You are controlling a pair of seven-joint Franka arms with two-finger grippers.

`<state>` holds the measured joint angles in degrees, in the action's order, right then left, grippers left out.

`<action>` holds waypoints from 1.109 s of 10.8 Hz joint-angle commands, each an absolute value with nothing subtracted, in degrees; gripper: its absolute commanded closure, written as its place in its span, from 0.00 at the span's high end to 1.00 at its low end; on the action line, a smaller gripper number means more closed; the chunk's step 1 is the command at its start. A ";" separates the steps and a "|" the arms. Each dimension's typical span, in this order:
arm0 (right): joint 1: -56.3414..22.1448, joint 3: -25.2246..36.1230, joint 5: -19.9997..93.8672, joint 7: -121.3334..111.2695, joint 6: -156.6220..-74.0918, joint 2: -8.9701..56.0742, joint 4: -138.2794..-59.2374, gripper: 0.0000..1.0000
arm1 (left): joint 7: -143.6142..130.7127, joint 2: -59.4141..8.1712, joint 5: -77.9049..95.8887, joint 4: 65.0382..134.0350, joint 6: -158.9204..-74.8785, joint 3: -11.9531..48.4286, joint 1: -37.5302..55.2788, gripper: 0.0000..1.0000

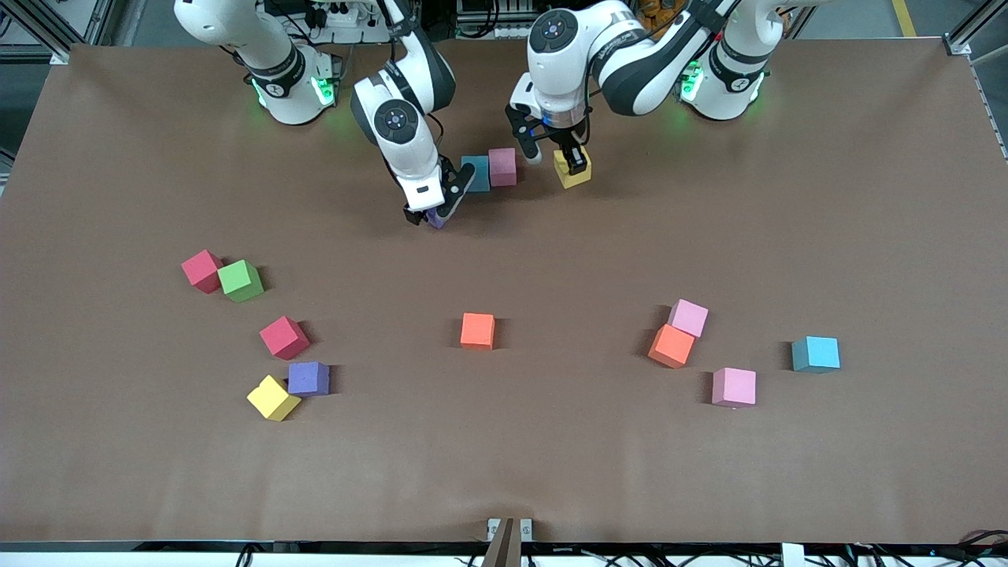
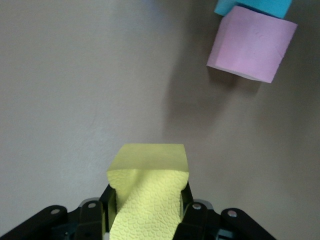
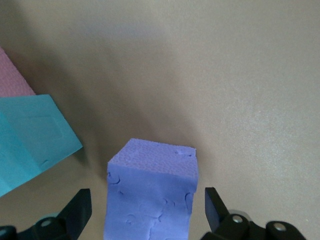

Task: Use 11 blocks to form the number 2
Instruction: 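Grasp the purple block with the right gripper while the left gripper places yellow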

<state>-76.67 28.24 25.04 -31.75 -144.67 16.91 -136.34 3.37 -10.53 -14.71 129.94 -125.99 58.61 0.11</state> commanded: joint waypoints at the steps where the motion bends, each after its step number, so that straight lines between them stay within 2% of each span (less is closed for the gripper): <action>1: -77.43 28.48 27.16 -31.64 -146.25 16.61 -137.64 1.00 | 4.13 -13.52 -19.31 129.90 -127.87 58.62 1.14 0.29; 2: -77.43 28.48 27.16 -31.64 -146.25 16.61 -137.55 0.87 | 4.13 -15.01 -21.95 129.90 -128.75 58.62 1.93 0.29; 4: -77.43 28.48 27.16 -31.64 -146.16 16.61 -137.55 0.50 | 3.17 -17.13 -23.64 129.99 -130.07 58.62 4.20 0.28; 5: -77.34 28.48 27.16 -31.64 -145.99 16.61 -137.46 0.40 | 3.16 -17.31 -24.60 130.08 -130.25 58.62 4.83 0.28; 7: -76.82 28.91 27.25 -31.90 -145.29 16.09 -137.11 0.40 | 2.21 -17.92 -24.70 131.04 -132.00 58.62 5.44 0.28; 10: -75.85 30.75 27.25 -31.99 -144.67 14.60 -136.41 0.36 | -3.58 -18.37 -29.85 136.74 -141.47 58.62 5.45 0.28; 12: -75.85 32.77 27.16 -32.17 -144.67 14.68 -134.92 0.36 | -6.15 -19.50 -33.21 137.72 -144.22 58.54 5.45 0.28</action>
